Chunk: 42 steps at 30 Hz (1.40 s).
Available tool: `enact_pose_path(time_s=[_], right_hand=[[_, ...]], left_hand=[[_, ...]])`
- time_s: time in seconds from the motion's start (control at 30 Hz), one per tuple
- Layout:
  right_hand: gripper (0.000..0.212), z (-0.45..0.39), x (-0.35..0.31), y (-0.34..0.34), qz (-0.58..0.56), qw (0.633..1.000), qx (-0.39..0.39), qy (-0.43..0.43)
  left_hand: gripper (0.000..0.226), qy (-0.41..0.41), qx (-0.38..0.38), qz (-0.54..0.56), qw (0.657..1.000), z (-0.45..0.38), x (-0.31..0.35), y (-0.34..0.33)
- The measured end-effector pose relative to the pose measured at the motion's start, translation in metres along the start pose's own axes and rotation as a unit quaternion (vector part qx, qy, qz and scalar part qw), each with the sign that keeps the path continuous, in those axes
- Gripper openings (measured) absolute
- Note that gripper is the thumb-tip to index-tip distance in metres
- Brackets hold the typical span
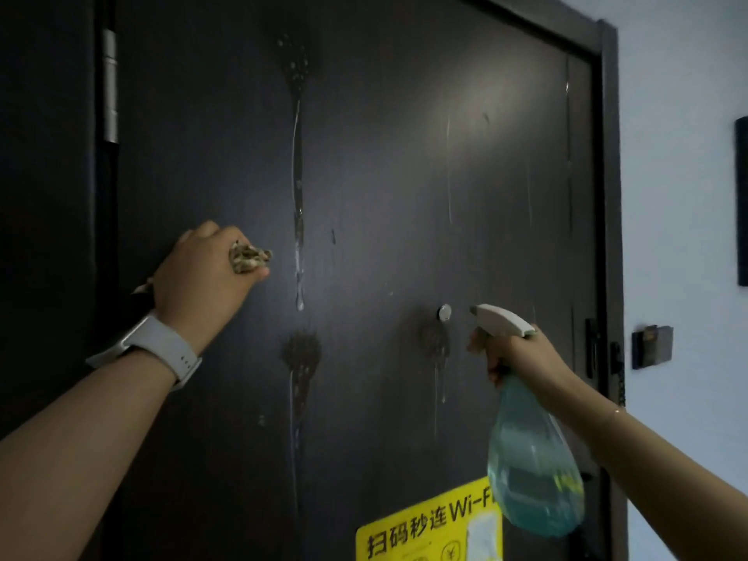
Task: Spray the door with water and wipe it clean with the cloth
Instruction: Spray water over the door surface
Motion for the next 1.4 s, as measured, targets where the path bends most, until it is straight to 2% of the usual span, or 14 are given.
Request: enact_pose_path(time_s=[0.13,0.3,0.53,0.77,0.83,0.93,1.03,1.2,1.4], right_hand=[[0.021,-0.038,-0.07,0.015,0.016,0.997,0.031,0.066],[0.031,-0.079,-0.154,0.034,-0.022,0.99,0.052,0.13],[0.011,-0.103,-0.209,0.051,-0.034,0.986,0.077,0.146],[0.01,-0.116,-0.206,0.066,0.003,0.989,0.084,0.123],[0.01,-0.116,-0.199,0.068,-0.001,0.99,0.077,0.12],[0.023,-0.109,-0.182,0.073,-0.016,0.991,0.065,0.114],[0.019,-0.097,-0.164,0.086,-0.026,0.991,0.078,0.104],[0.026,-0.084,-0.142,0.114,-0.031,0.992,0.066,0.103],[0.019,-0.11,-0.129,0.169,-0.008,0.989,0.068,0.128]], left_hand=[[0.026,-0.008,0.016,-0.004,1.0,0.004,-0.002,0.001],[0.026,-0.002,0.009,-0.003,1.0,0.005,-0.002,-0.001],[0.026,-0.007,0.01,0.001,1.0,0.007,-0.002,0.002],[0.026,0.001,0.014,-0.008,1.0,0.008,-0.002,0.001],[0.026,0.001,0.014,-0.009,1.0,0.01,-0.002,0.001],[0.025,0.006,-0.002,0.001,1.0,0.01,-0.001,0.002],[0.021,-0.002,-0.003,0.008,1.0,0.014,0.006,0.008],[0.021,-0.087,0.04,0.033,0.995,0.021,0.081,0.008],[0.019,-0.15,0.066,0.065,0.984,-0.024,0.185,-0.023]])
Point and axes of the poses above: each hand's wrist, its own z-axis away from the middle knuckle, its own y-axis out of the back of the hand, x = y × z, the point moved 10 cm from there along -z, towards the middle knuckle, and after that the axes turned 7 degrees about -x, right-handed, at the moved point
